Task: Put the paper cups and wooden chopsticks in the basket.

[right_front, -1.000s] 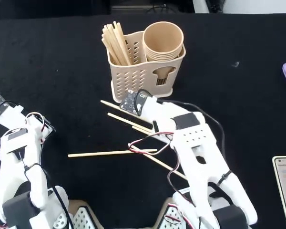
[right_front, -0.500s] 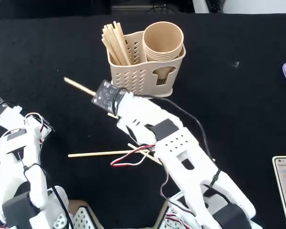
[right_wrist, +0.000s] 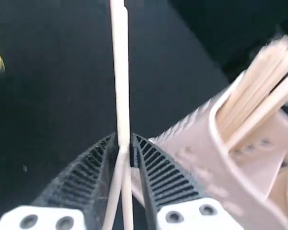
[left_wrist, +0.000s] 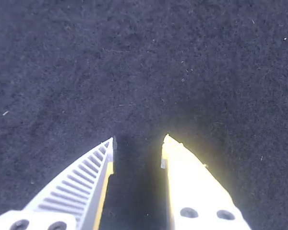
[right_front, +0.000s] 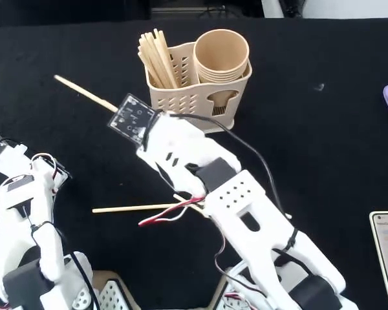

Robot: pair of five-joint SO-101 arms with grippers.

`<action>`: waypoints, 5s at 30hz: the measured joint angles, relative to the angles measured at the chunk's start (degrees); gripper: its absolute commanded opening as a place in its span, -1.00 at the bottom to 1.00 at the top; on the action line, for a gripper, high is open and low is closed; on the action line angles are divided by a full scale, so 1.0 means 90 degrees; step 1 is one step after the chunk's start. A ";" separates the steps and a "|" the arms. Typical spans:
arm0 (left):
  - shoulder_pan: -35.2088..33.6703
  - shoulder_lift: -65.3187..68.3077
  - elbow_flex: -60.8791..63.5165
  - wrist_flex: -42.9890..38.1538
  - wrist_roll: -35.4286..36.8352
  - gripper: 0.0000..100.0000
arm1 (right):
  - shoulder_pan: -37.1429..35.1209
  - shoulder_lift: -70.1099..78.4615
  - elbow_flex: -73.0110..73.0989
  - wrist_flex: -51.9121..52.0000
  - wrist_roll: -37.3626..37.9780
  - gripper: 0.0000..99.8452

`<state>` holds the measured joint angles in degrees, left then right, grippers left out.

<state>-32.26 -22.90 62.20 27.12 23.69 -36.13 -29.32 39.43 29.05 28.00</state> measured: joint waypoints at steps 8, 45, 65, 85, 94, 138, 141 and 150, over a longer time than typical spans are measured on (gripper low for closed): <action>0.0000 0.0000 0.0000 0.0000 0.0000 -0.67 | -0.0107 0.0000 -0.0791 0.0000 -0.0772 -0.98; 0.0000 0.0000 0.0000 0.0000 0.0000 -0.67 | 0.1563 0.1739 -0.3116 -0.2139 -0.2764 -0.98; -0.0010 0.0000 -0.0107 0.0000 0.0000 -0.67 | 0.1582 0.1709 -0.2139 -0.1407 -0.2774 -0.75; 0.1123 0.0088 -0.1680 0.1856 -0.1827 -0.66 | 0.4259 -0.3702 -0.0518 0.3937 -0.2256 -0.75; 0.4415 0.0088 -0.2051 0.4093 -0.5187 -0.66 | 0.5910 -0.6330 0.2979 0.4054 -0.1719 -0.75; 0.7209 0.3067 -0.3810 0.3175 -0.5460 -0.49 | 0.6212 -0.7971 0.5656 0.3810 -0.1719 -0.75; 0.7209 0.3155 -0.3858 0.3175 -0.5470 -0.49 | 0.6212 -0.7980 0.5656 0.3800 -0.1709 -0.75; 0.7219 0.3155 -0.3790 0.3214 -0.5499 -0.75 | 0.6212 -0.7980 0.5656 0.3800 -0.1709 -0.75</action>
<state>32.70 5.49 28.09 56.04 -25.80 19.78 -101.14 90.33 63.25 12.62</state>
